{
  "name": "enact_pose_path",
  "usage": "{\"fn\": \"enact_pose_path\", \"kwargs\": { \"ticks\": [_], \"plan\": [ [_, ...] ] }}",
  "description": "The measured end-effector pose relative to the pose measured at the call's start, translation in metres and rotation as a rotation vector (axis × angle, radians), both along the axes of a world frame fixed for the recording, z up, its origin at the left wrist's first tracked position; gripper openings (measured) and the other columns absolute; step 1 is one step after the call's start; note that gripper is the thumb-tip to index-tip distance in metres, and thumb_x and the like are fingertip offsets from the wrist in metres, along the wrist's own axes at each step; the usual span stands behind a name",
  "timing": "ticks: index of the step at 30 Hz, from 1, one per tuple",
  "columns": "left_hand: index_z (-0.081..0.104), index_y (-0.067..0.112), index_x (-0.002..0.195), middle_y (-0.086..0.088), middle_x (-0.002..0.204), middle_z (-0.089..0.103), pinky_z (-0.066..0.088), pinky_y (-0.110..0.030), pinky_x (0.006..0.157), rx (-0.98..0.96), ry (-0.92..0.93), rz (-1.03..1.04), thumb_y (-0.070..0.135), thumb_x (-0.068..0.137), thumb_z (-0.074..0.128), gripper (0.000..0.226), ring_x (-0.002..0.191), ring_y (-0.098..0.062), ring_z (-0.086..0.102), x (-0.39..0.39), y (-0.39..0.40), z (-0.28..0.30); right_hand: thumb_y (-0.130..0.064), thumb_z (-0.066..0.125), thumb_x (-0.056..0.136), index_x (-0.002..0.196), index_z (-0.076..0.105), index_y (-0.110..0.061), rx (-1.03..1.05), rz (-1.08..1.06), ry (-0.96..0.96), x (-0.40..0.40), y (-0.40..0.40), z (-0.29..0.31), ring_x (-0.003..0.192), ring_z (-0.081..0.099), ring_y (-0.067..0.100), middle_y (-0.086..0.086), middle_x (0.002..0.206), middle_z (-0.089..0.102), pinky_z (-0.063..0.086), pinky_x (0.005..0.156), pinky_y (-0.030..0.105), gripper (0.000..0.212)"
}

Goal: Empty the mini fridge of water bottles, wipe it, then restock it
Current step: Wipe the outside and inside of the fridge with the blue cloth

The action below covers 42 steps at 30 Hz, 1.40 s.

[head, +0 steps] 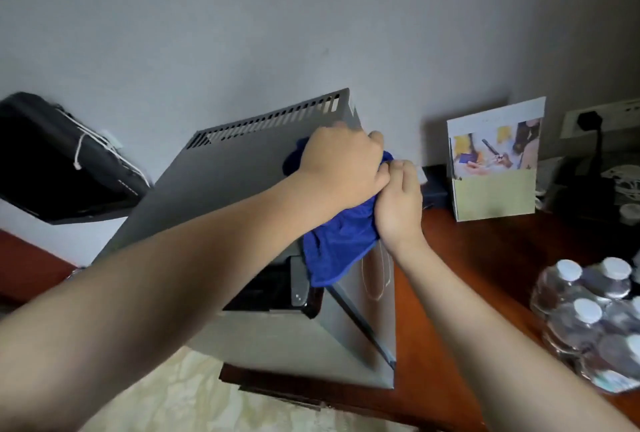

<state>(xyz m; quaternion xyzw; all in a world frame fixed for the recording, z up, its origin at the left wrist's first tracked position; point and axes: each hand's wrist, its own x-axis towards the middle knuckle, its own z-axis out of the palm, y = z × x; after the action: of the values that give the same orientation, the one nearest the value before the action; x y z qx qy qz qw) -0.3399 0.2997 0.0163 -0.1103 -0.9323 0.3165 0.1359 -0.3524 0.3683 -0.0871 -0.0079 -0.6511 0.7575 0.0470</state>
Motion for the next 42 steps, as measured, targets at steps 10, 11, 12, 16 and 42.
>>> {"fn": "enact_pose_path", "kwargs": {
  "ticks": [10,11,12,16,42],
  "plan": [
    [0.053,0.008,0.112,-0.017,0.113,0.062,0.031,-0.041,0.069,-0.326,-0.259,0.268,0.03,0.105,0.034,0.03,0.103,-0.034,0.053,0.1,0.059,-0.038,-0.018,0.039,0.106,0.088,0.053,-0.018,-0.271,0.141,-0.269,0.115,0.016,-0.049,0.093,0.06,0.026,0.008,0.095,0.063,0.046,0.083,0.037,0.023],
    [0.052,0.008,0.113,-0.017,0.113,0.062,0.031,-0.042,0.068,-0.35,-0.275,0.273,0.03,0.105,0.034,0.03,0.103,-0.034,0.053,0.098,0.059,-0.038,-0.019,0.038,0.106,0.089,0.054,-0.018,-0.278,0.138,-0.286,0.113,0.013,-0.05,0.095,0.06,0.027,0.01,0.097,0.064,0.047,0.085,0.041,0.023],
    [0.051,0.007,0.114,-0.018,0.113,0.061,0.032,-0.042,0.068,-0.37,-0.288,0.278,0.031,0.106,0.033,0.03,0.103,-0.034,0.053,0.095,0.058,-0.038,-0.019,0.038,0.106,0.09,0.054,-0.019,-0.281,0.129,-0.298,0.111,0.009,-0.051,0.096,0.06,0.028,0.011,0.1,0.063,0.048,0.088,0.044,0.023],
    [0.05,0.006,0.118,-0.018,0.115,0.06,0.032,-0.042,0.066,-0.484,-0.301,0.259,0.031,0.107,0.032,0.033,0.103,-0.034,0.053,0.07,0.047,-0.041,-0.02,0.038,0.105,0.09,0.054,-0.022,-0.299,0.064,-0.278,0.085,-0.009,-0.058,0.093,0.059,0.025,0.011,0.102,0.061,0.047,0.085,0.044,0.023],
    [0.046,0.01,0.134,-0.011,0.13,0.059,0.032,-0.037,0.075,-0.611,-0.414,0.318,0.04,0.107,0.03,0.043,0.12,-0.03,0.051,-0.065,0.025,-0.07,-0.019,0.037,0.104,0.087,0.045,-0.015,-0.196,0.059,-0.143,-0.051,-0.047,-0.106,0.084,0.055,0.022,0.012,0.097,0.059,0.038,0.072,0.034,0.019]
  ]
}}
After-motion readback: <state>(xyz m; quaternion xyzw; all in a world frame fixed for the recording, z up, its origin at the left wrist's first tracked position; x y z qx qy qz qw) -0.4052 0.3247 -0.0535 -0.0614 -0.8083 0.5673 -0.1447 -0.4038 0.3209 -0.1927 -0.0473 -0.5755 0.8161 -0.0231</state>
